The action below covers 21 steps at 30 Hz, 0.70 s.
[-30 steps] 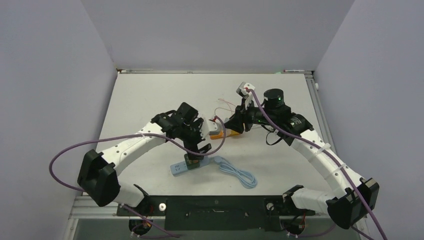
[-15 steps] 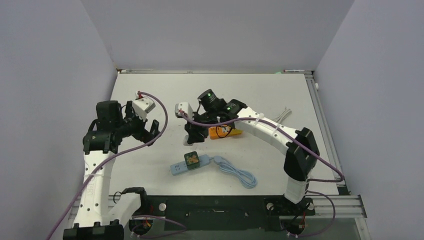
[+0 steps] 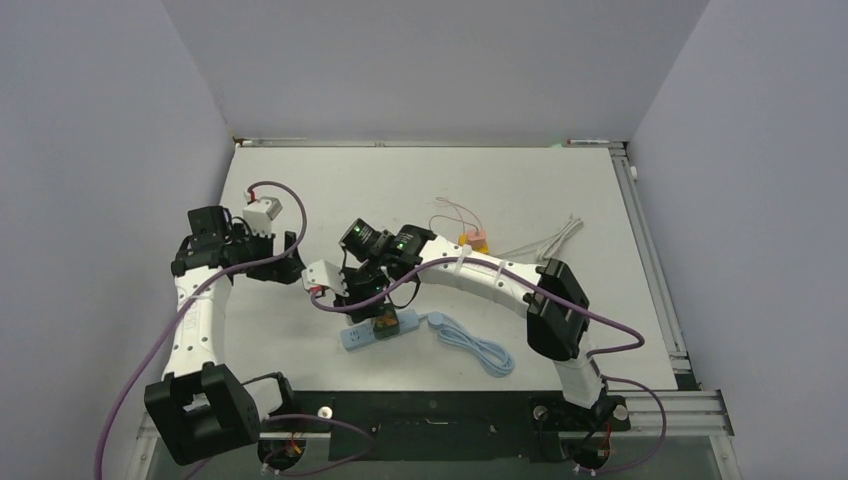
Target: Insert the plug
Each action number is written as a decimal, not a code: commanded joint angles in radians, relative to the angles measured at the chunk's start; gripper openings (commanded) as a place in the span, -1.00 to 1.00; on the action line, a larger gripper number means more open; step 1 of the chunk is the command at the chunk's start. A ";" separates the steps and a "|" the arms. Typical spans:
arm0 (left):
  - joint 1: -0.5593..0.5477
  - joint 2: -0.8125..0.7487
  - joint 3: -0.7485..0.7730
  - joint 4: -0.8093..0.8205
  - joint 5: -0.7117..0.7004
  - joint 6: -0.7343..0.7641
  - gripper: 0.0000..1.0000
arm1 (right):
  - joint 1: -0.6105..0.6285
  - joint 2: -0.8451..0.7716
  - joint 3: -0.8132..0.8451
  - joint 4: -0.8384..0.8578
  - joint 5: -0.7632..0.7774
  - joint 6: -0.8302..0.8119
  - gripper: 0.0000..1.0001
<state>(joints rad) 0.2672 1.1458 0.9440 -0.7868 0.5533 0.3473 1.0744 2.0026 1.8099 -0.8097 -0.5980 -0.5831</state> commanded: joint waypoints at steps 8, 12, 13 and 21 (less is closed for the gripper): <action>0.021 0.040 -0.037 0.094 0.022 -0.032 0.92 | 0.039 0.070 0.029 0.009 0.003 -0.087 -0.90; 0.021 0.040 -0.042 0.094 0.026 -0.028 0.92 | 0.039 0.101 0.048 -0.006 -0.002 -0.101 -0.89; 0.022 0.040 -0.041 0.094 0.029 -0.027 0.92 | 0.039 0.107 0.052 -0.008 -0.005 -0.104 -0.89; 0.022 0.049 -0.033 0.083 0.031 -0.013 0.92 | 0.041 0.109 0.042 0.030 -0.020 -0.100 -0.89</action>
<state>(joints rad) 0.2817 1.1908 0.8982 -0.7357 0.5552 0.3244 1.1179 2.1208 1.8271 -0.8127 -0.5896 -0.6643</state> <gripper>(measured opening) 0.962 0.336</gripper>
